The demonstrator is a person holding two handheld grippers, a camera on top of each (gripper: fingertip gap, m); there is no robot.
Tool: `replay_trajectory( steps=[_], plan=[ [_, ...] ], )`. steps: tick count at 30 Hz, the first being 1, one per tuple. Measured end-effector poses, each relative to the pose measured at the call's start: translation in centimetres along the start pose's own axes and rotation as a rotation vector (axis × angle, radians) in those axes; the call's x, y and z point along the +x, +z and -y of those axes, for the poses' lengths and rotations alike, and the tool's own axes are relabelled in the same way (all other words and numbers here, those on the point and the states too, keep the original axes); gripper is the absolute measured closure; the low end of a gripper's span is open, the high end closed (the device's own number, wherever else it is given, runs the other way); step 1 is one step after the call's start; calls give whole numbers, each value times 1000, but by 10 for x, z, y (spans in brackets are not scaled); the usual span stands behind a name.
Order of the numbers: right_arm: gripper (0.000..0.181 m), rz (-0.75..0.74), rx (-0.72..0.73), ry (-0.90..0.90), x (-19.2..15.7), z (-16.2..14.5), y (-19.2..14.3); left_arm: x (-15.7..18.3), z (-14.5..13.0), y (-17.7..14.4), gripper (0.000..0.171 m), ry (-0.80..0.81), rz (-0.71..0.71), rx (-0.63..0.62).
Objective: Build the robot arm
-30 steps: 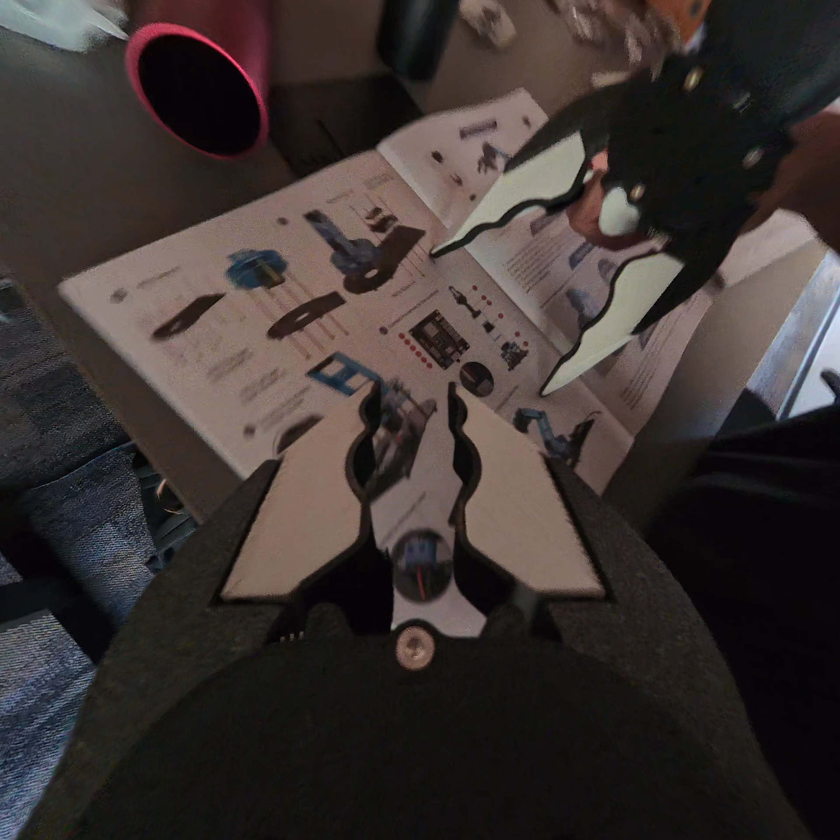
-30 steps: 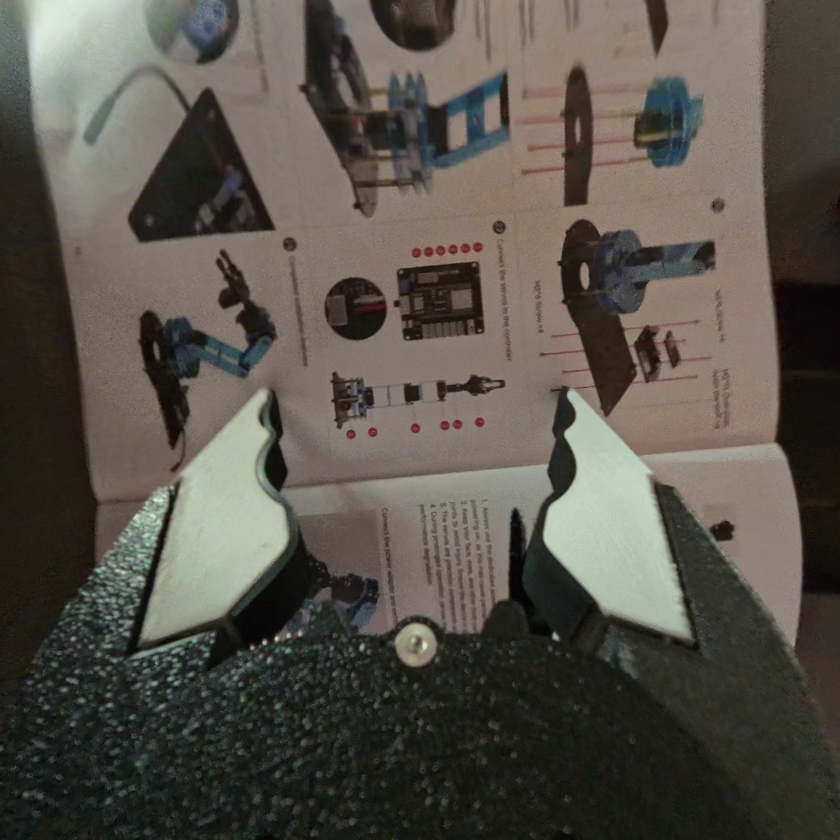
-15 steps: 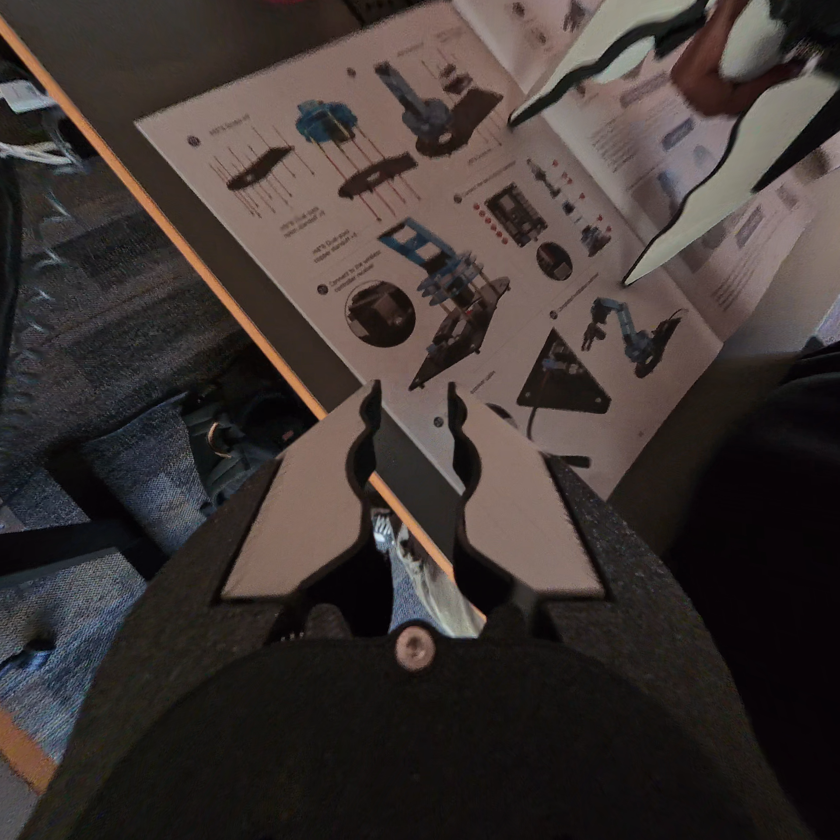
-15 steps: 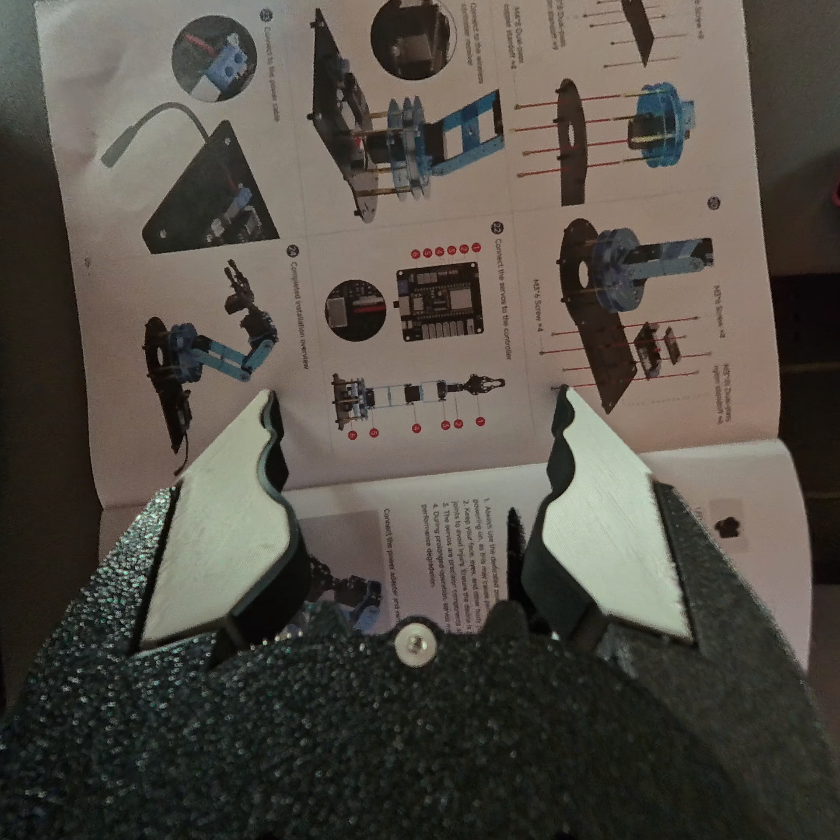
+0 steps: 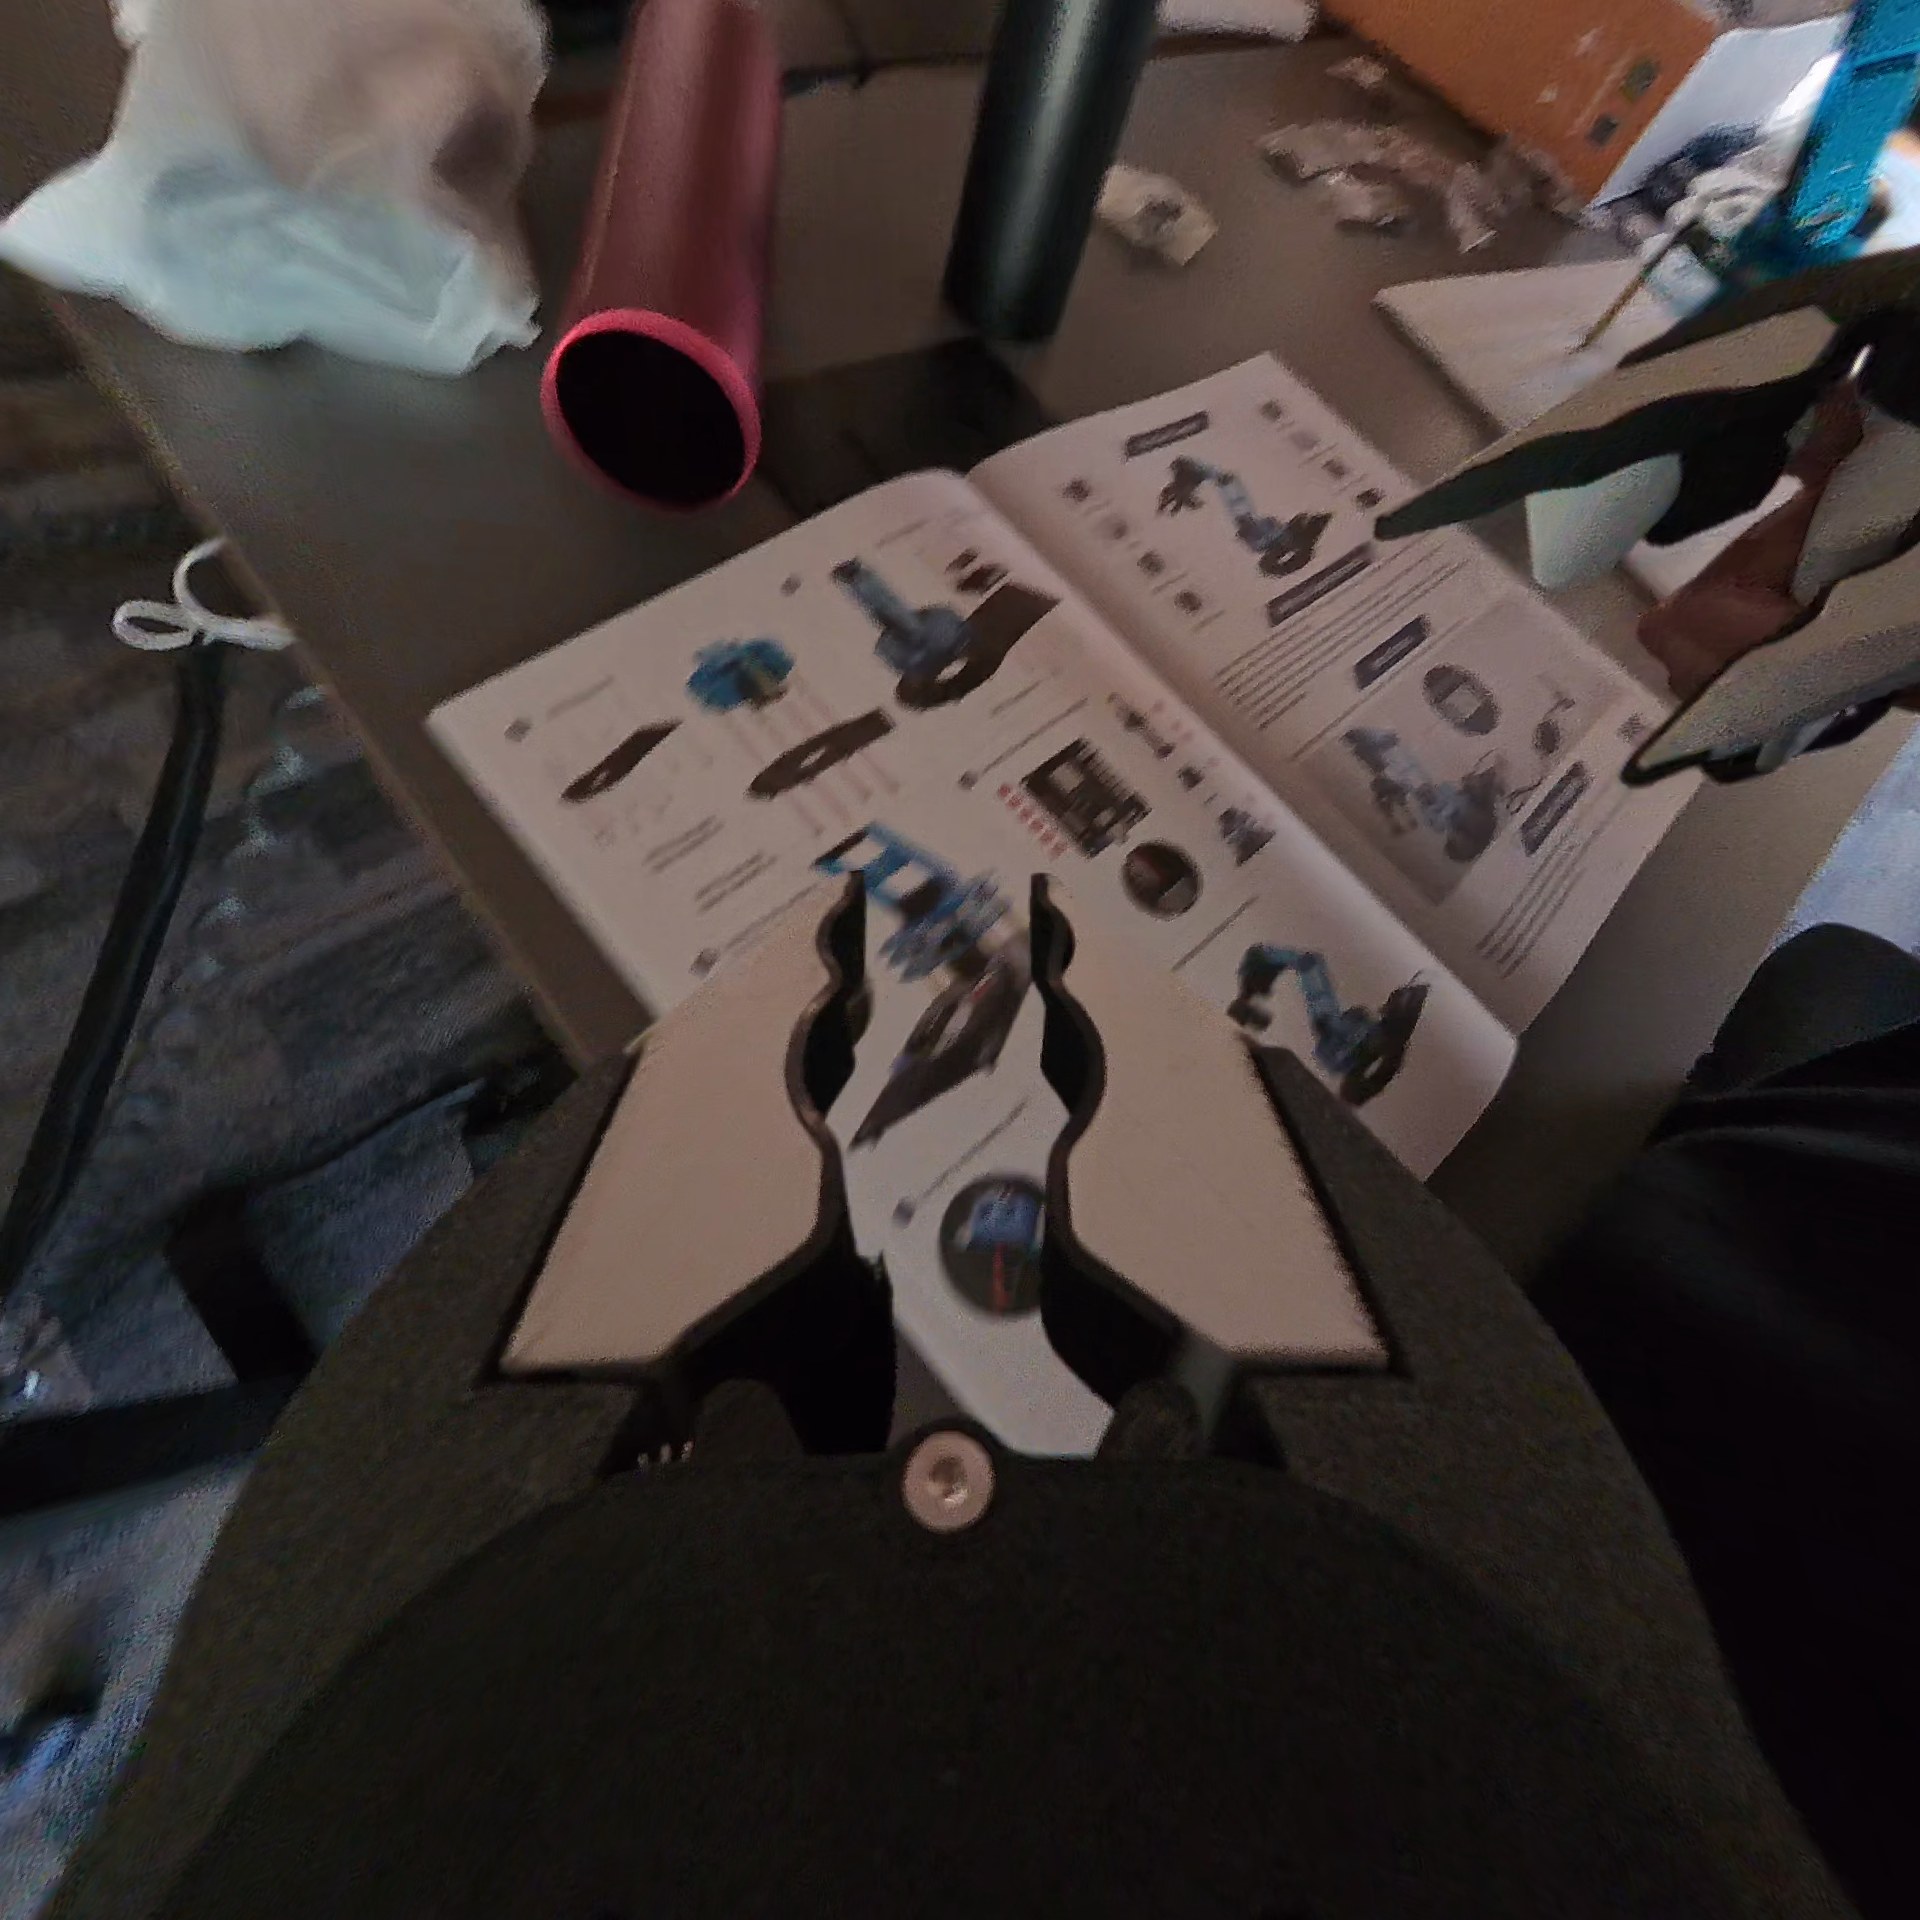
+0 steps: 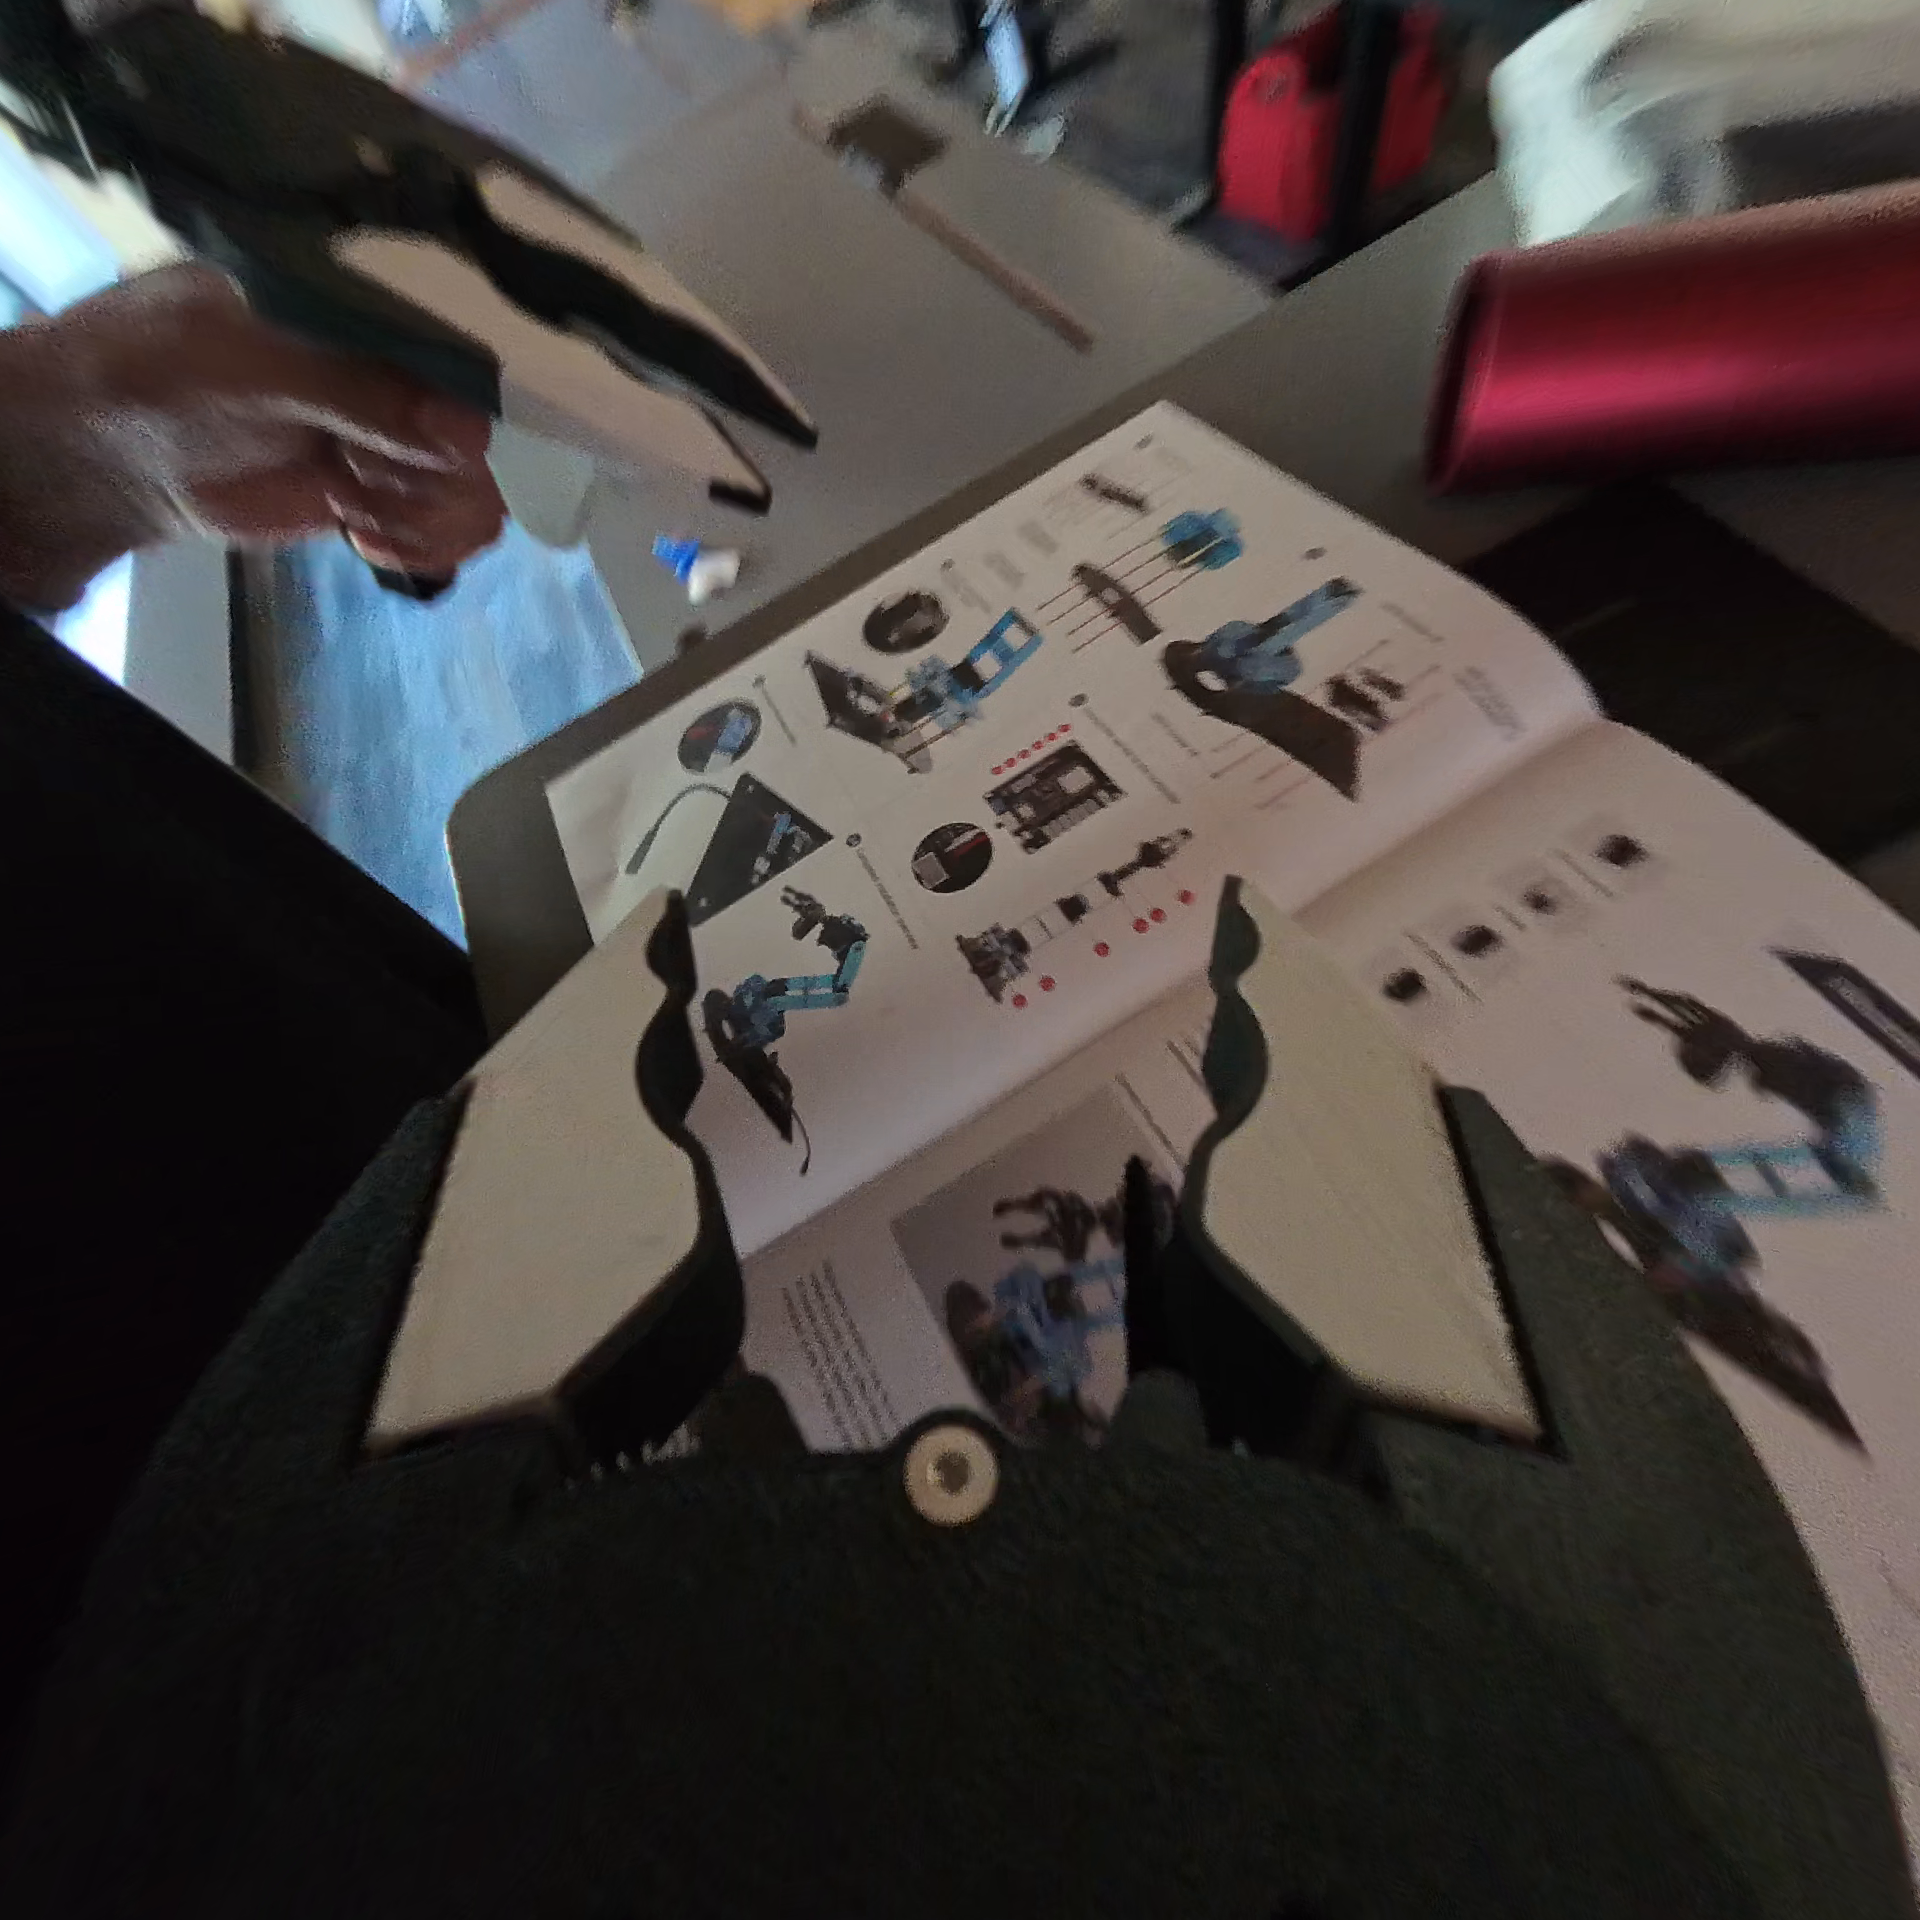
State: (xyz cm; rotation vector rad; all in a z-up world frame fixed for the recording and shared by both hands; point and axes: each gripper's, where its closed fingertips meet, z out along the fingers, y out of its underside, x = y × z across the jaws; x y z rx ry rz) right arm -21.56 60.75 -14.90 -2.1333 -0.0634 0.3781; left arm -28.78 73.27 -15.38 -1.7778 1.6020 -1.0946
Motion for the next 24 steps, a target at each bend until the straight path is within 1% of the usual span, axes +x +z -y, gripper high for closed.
replay_trajectory(
  steps=[2, 4, 5, 8, 9, 10, 11, 13, 14, 15, 17, 18, 19, 20, 21, 22, 23, 24],
  plan=[
    [87, -93, 94, 64, 11, -2, -41, 24, 20, 18, 137, 58, -71, 38],
    [87, -217, 188, 138, 28, -12, -97, 57, 43, 41, 130, 120, -150, 70],
    [87, -300, 234, 171, 39, -21, -130, 77, 55, 53, 127, 149, -202, 81],
    [90, -574, 337, 247, 74, -57, -243, 151, 97, 88, 127, 196, -391, 136],
    [97, -643, 356, 265, 84, -71, -280, 177, 112, 100, 126, 192, -450, 161],
    [99, -715, 357, 274, 94, -84, -315, 201, 127, 115, 124, 183, -492, 179],
    [95, -790, 354, 270, 105, -96, -347, 224, 141, 133, 123, 171, -519, 185],
    [102, -898, 306, 245, 132, -117, -396, 273, 163, 175, 122, 164, -555, 167],
    [105, -919, 275, 209, 146, -123, -414, 297, 173, 199, 122, 174, -556, 163],
    [107, -941, 275, 173, 161, -126, -433, 319, 181, 225, 122, 179, -541, 165],
    [115, -932, 332, 132, 196, -128, -467, 358, 194, 278, 120, 144, -490, 150],
    [120, -909, 390, 145, 215, -128, -486, 374, 199, 302, 120, 102, -465, 137],
    [120, -854, 442, 171, 234, -127, -502, 387, 202, 323, 119, 59, -444, 129],
    [120, -794, 460, 189, 253, -128, -513, 396, 204, 340, 119, 22, -423, 129],
    [125, -743, 428, 179, 274, -131, -513, 401, 204, 354, 119, -9, -389, 130],
    [131, -686, 343, 154, 293, -137, -502, 405, 204, 365, 118, -32, -361, 128],
    [128, -617, 246, 141, 307, -144, -483, 408, 203, 371, 119, -47, -346, 125],
    [124, -519, 174, 138, 312, -145, -459, 409, 203, 376, 120, -55, -326, 124]
  ],
)
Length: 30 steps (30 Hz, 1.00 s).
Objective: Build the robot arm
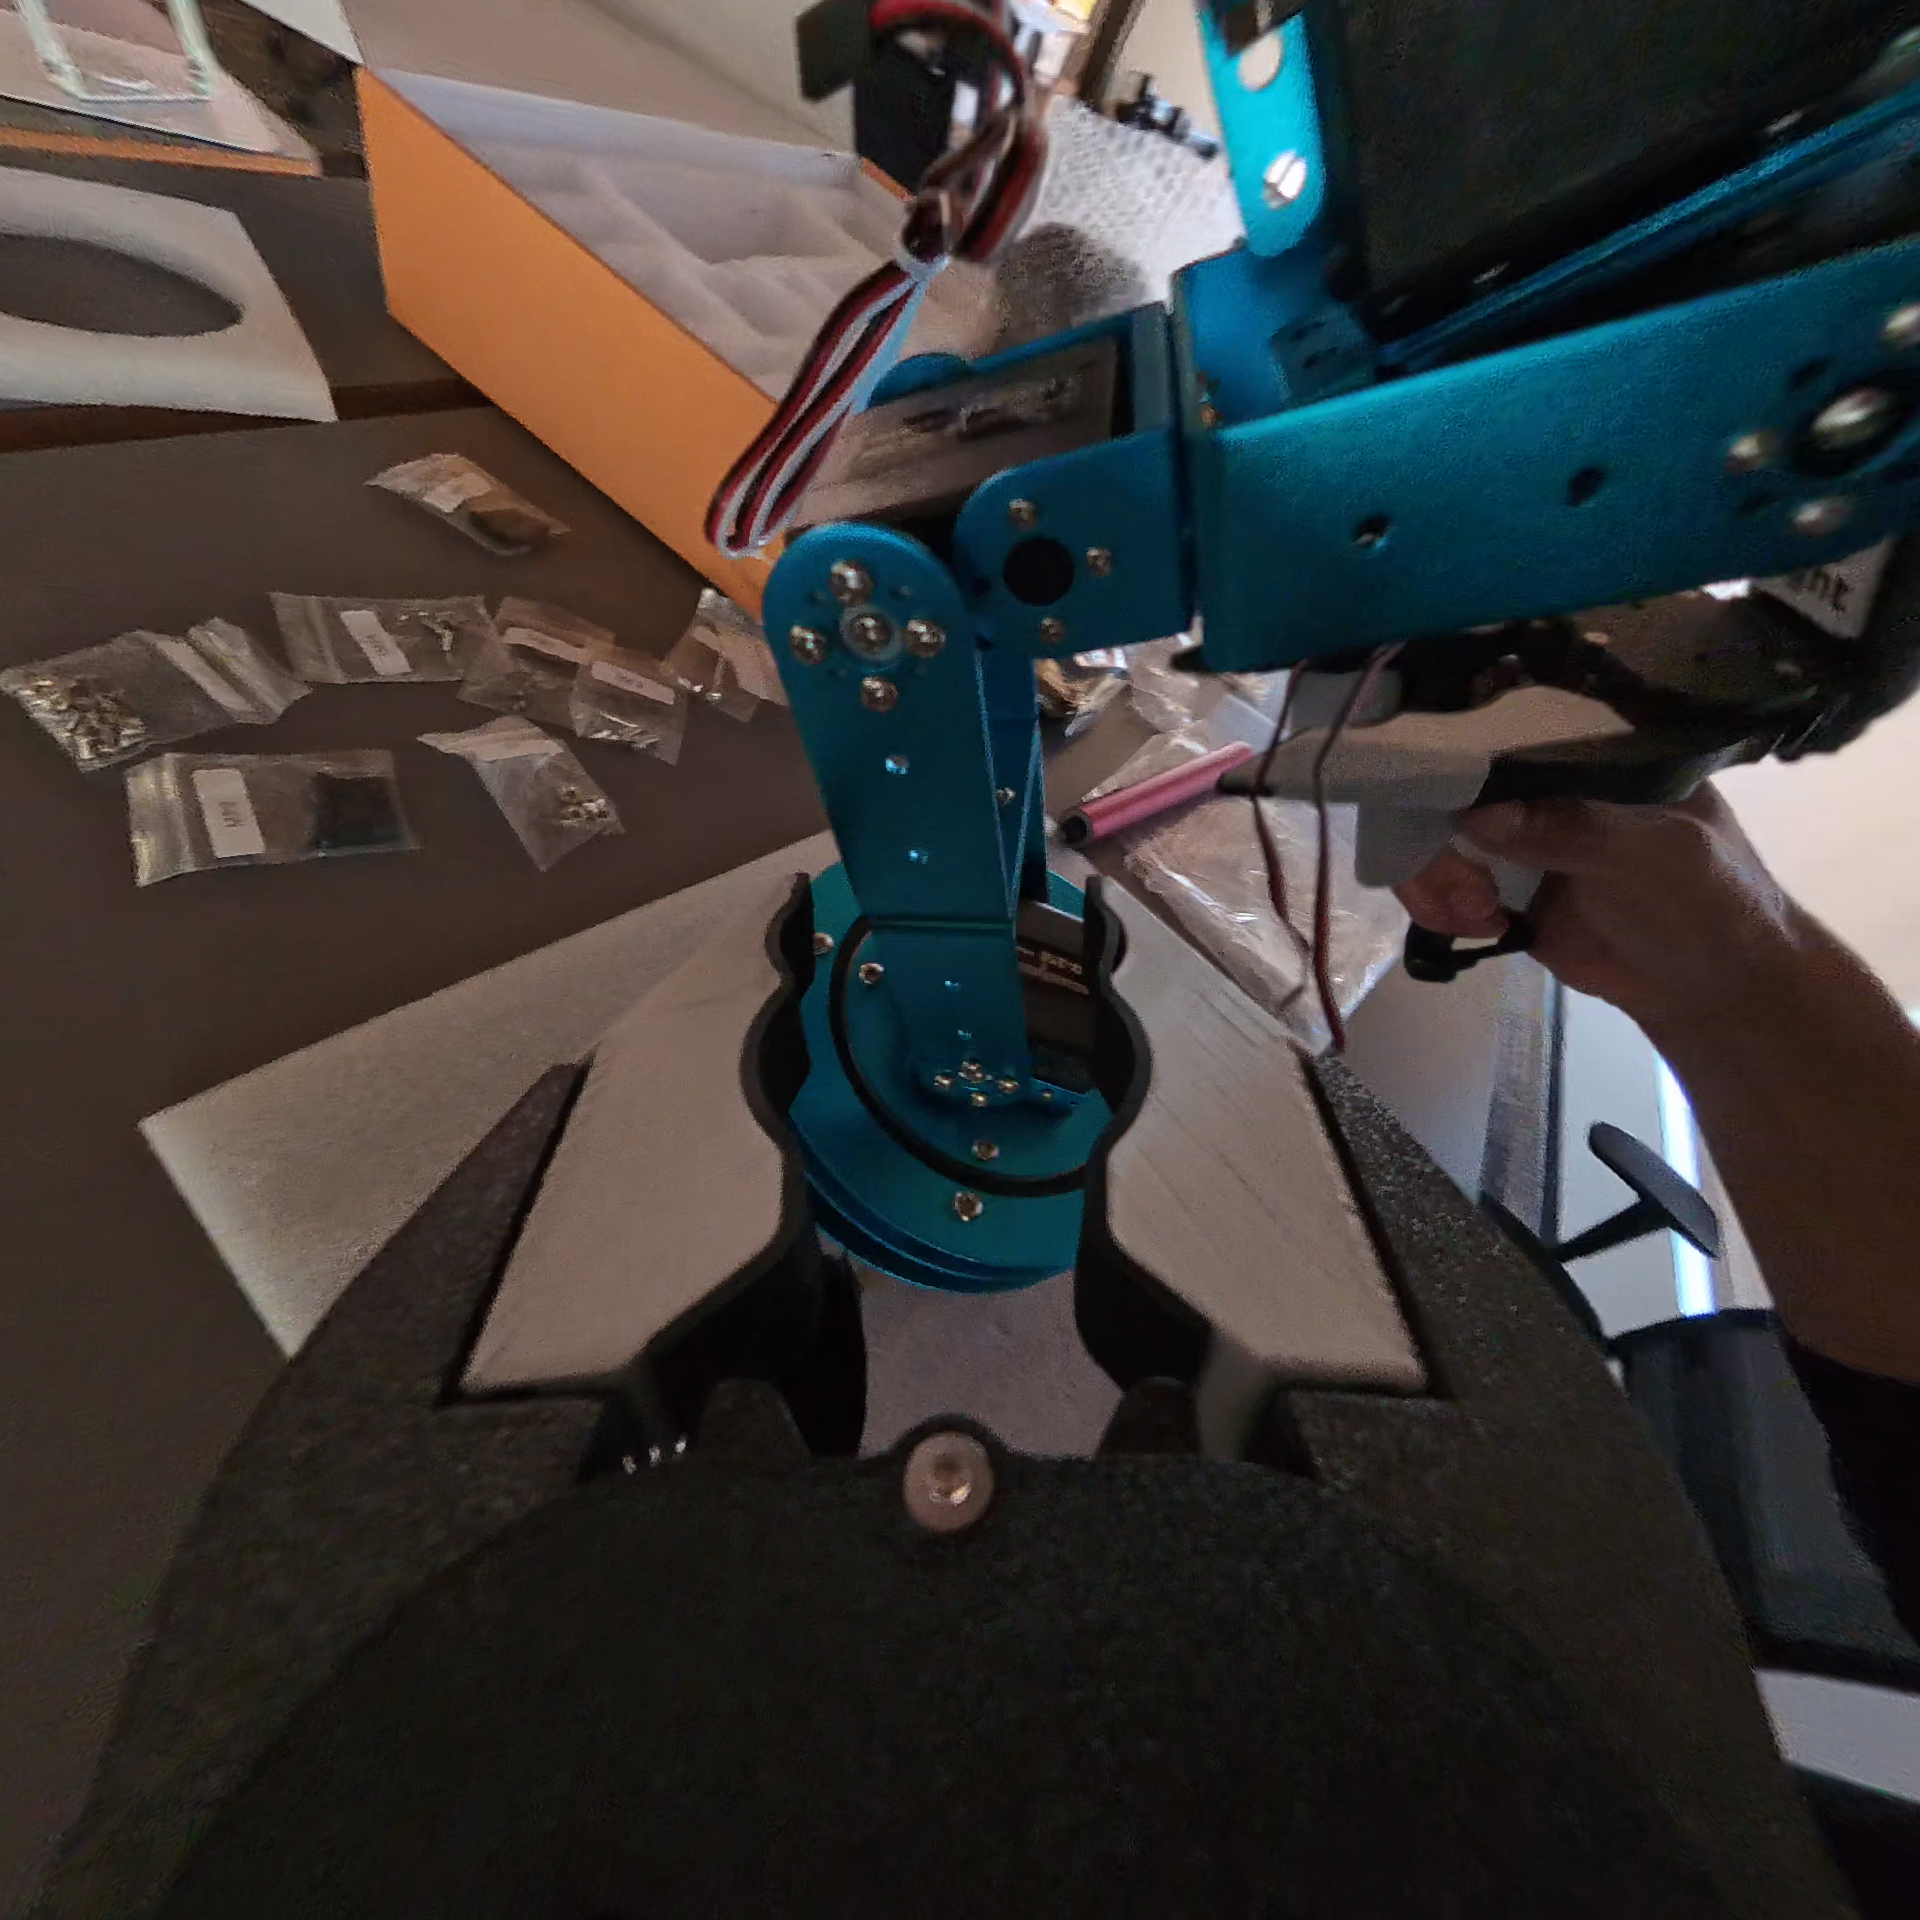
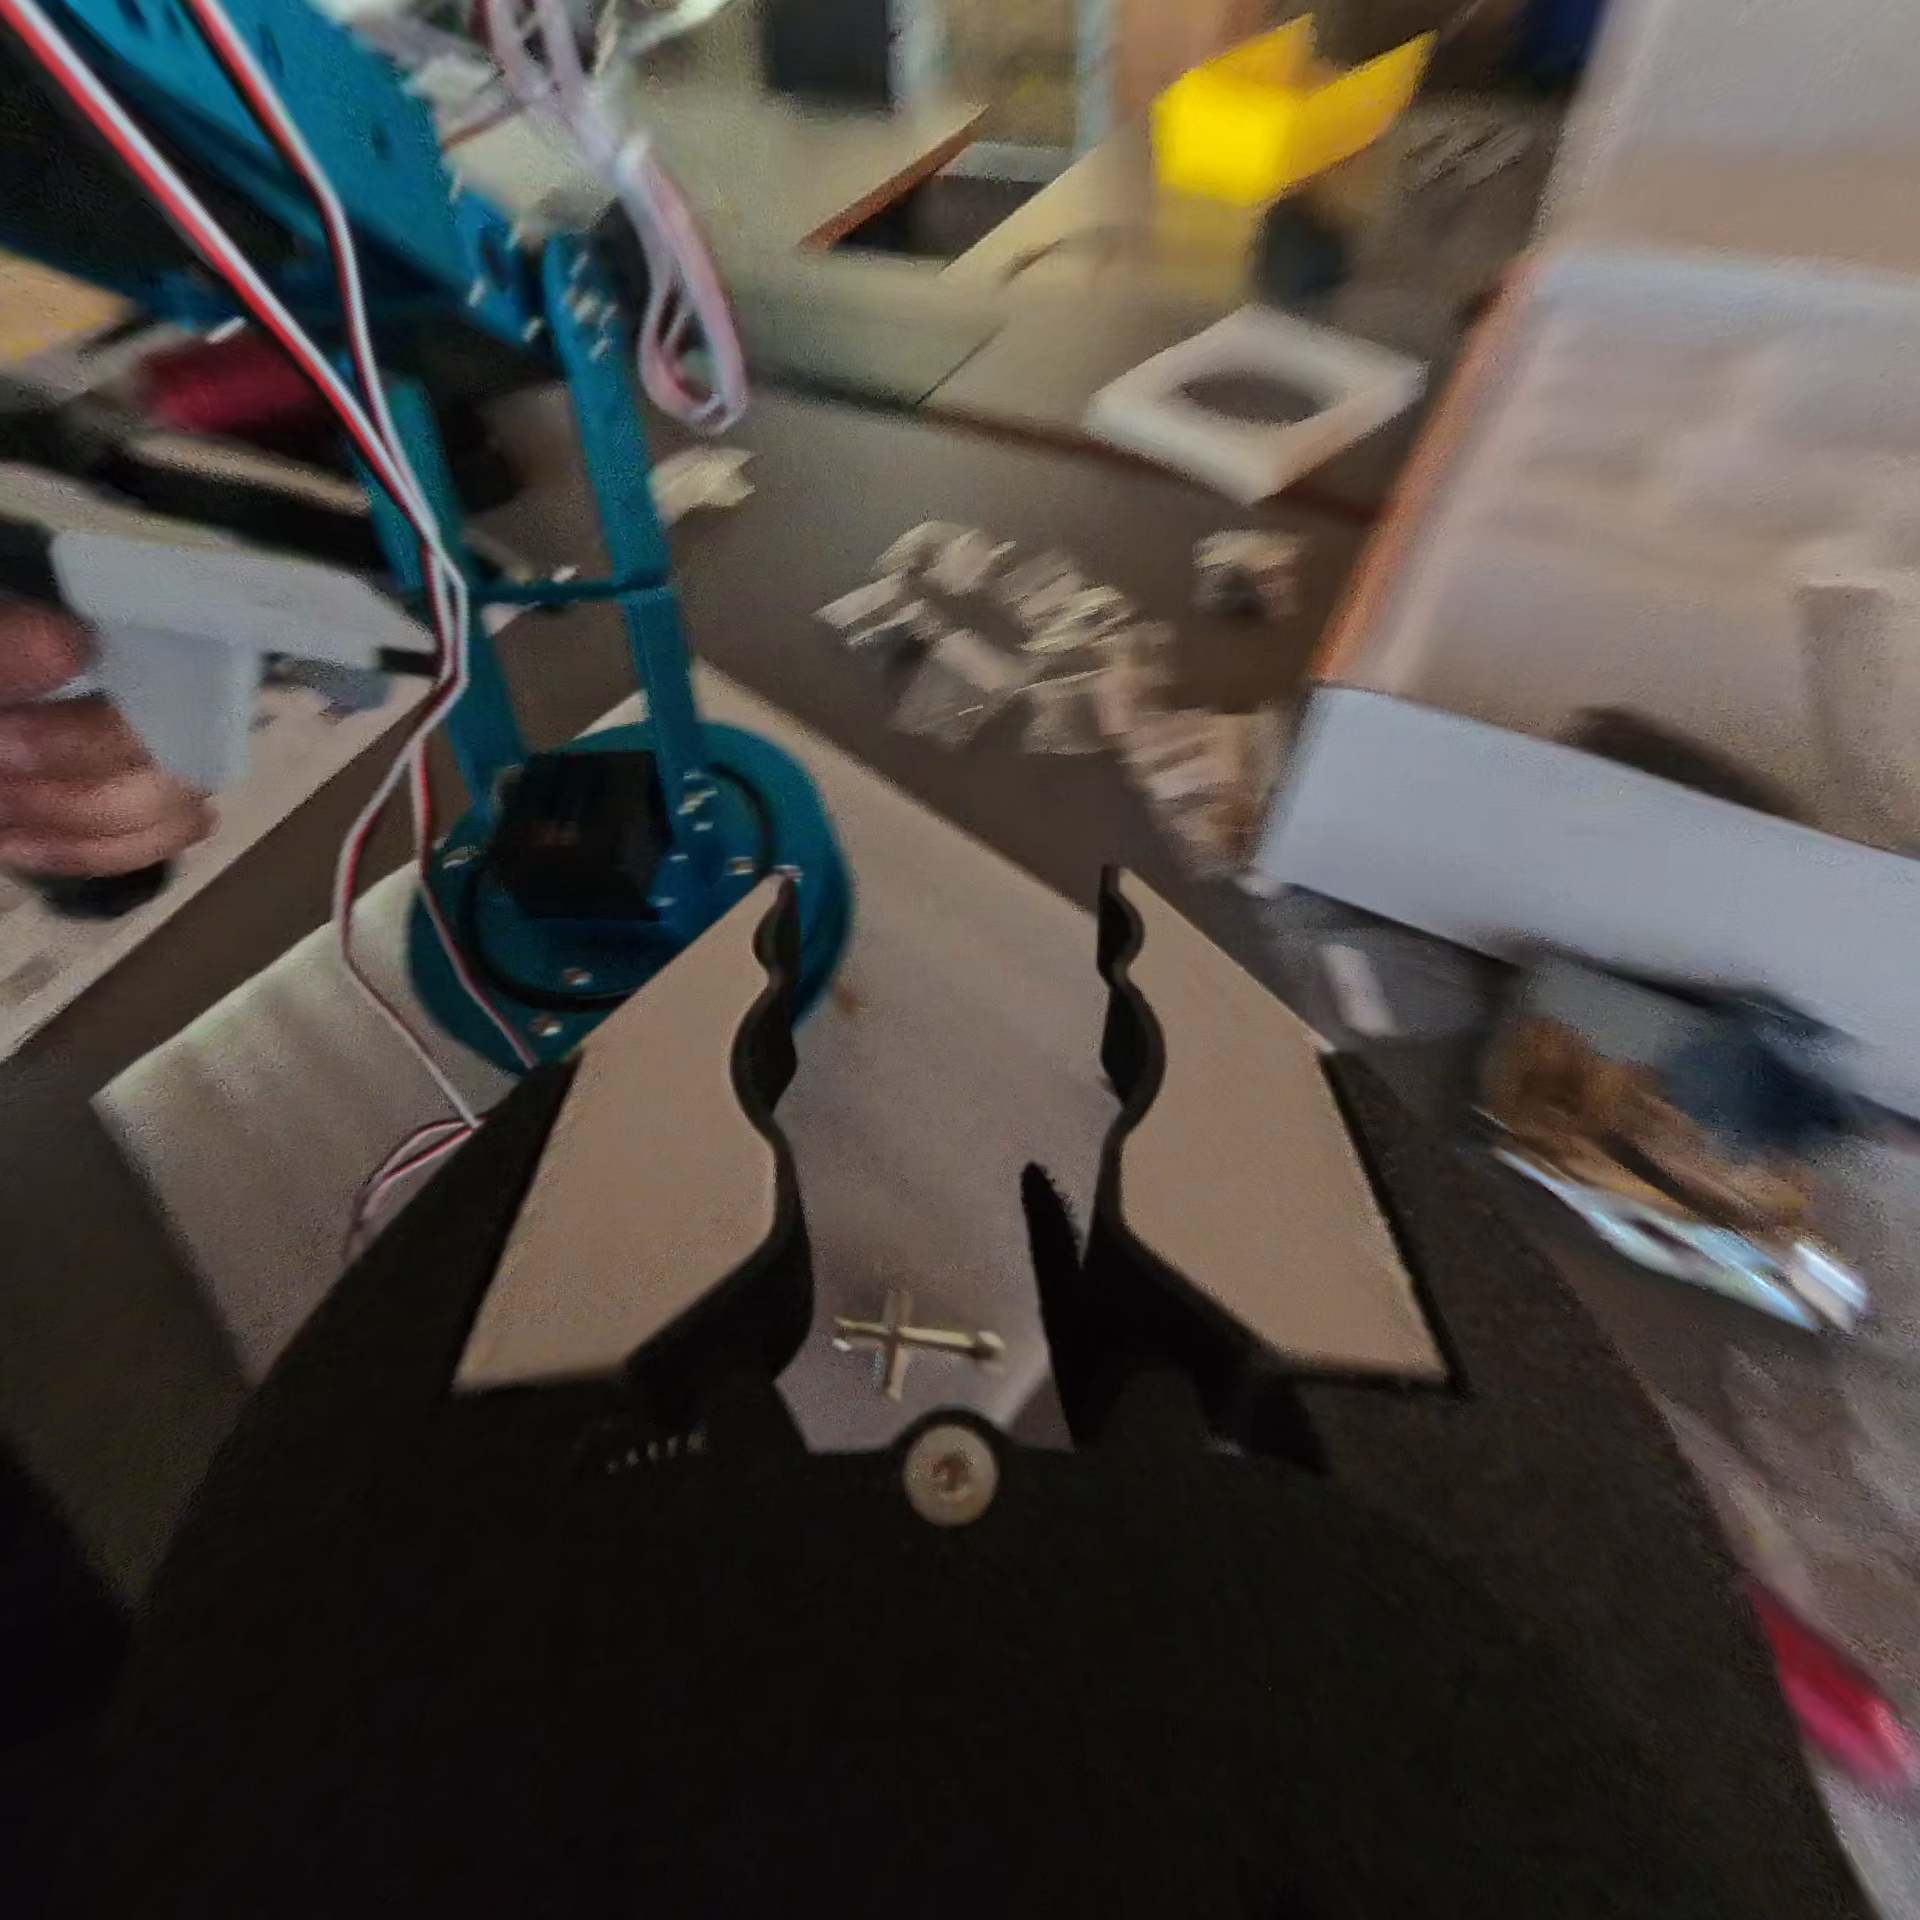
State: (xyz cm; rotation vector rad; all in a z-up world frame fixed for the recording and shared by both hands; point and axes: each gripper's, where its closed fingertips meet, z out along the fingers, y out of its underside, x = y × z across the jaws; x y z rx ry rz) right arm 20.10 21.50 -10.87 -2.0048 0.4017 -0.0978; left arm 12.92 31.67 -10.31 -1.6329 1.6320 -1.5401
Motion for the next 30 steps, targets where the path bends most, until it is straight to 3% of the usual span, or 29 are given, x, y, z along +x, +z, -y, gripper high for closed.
replay_trajectory(
  steps=[3, 7, 10, 12, 17, 21, 24, 30],
  plan=[
    [130, 265, -67, 15, -40, 2, 40, -2, -3, 4, 138, -7, 24, -4],
    [146, 323, -77, 32, -59, 10, 61, -2, -2, 3, 143, -10, 29, 16],
    [153, 288, -112, -7, -64, 8, 72, -1, -1, 4, 144, -15, 36, 23],
    [171, 287, -105, -28, -70, 12, 77, -1, -1, 5, 144, -16, 41, 25],
    [180, 127, -169, -133, -65, 21, 81, -3, 6, 4, 147, -100, 49, 41],
    [180, 154, -145, -83, -63, 48, 84, -3, 29, -2, 147, -126, 24, 102],
    [181, 149, -171, -158, -61, 72, 94, -11, 53, -8, 146, -99, 37, 127],
    [181, 225, -149, -253, -54, 146, 159, -70, 116, -18, 147, -46, 163, 176]
  ],
)
